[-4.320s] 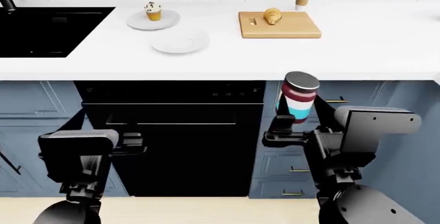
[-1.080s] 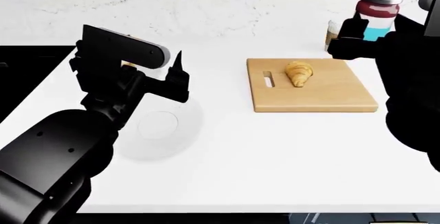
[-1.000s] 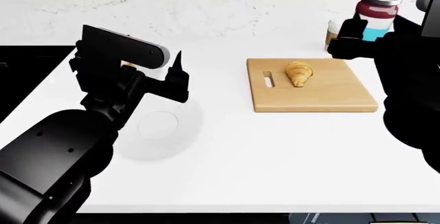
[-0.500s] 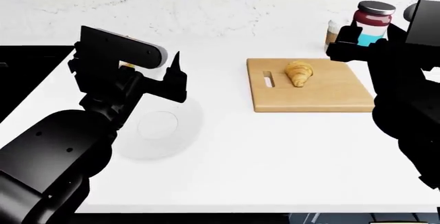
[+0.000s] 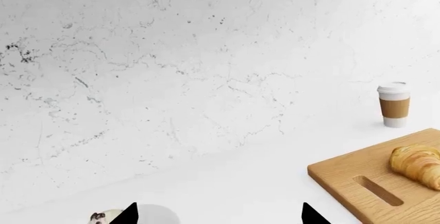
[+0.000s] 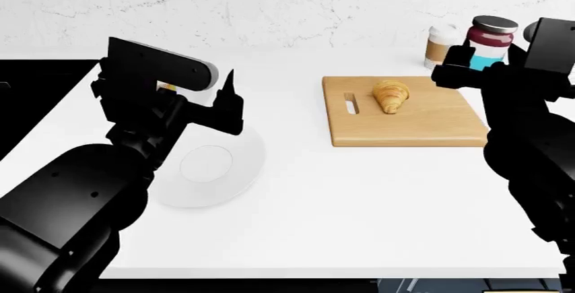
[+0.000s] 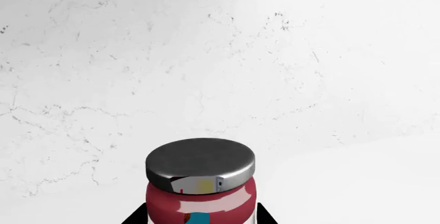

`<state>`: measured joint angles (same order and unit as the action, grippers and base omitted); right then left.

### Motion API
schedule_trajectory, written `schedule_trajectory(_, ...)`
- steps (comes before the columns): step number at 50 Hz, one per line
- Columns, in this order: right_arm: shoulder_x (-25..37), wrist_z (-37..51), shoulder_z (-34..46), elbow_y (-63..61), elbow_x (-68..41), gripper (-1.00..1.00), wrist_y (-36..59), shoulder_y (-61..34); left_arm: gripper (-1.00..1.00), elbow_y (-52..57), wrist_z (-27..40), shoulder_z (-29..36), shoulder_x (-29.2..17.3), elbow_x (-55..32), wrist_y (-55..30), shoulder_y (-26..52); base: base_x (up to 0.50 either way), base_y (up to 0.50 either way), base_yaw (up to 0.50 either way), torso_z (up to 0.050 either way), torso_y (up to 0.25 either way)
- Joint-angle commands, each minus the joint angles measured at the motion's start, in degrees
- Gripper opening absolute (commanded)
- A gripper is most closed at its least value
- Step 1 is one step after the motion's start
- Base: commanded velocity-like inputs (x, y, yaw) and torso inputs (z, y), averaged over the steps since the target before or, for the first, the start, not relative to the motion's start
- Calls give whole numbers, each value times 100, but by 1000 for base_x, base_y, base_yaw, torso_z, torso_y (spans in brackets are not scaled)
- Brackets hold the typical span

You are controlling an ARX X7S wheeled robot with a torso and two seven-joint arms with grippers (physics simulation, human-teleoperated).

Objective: From the different types of pastries on the counter, select a croissant and place it on the cutting board. Then retrieve a jar of jam from the cabinet and place it alongside the croissant on the cutting board.

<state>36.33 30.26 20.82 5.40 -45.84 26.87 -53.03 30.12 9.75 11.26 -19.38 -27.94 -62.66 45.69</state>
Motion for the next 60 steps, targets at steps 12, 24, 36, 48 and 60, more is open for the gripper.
schedule_trajectory(12,62,-472,307,708,585,-100,-211,-70,100,-112,22,23,-25,-5,100,-23,0,0,0,0,1)
schedule_trajectory(24,-63,-906,476,1070,783,-100,-559,-155,100,-153,38,81,-10,-19,104,2,0,0,0,0,0)
schedule_trajectory(36,-311,-1131,537,1514,880,-100,-804,-318,100,-203,46,92,-45,-10,169,-16,0,0,0,0,0)
schedule_trajectory(48,-386,-1173,492,1652,853,-100,-907,-309,100,-134,92,64,-66,-59,118,-19,0,0,0,0,0)
schedule_trajectory(60,-491,-1246,488,1938,874,-100,-1034,-288,100,-124,113,64,-85,-85,121,-28,0,0,0,0,0)
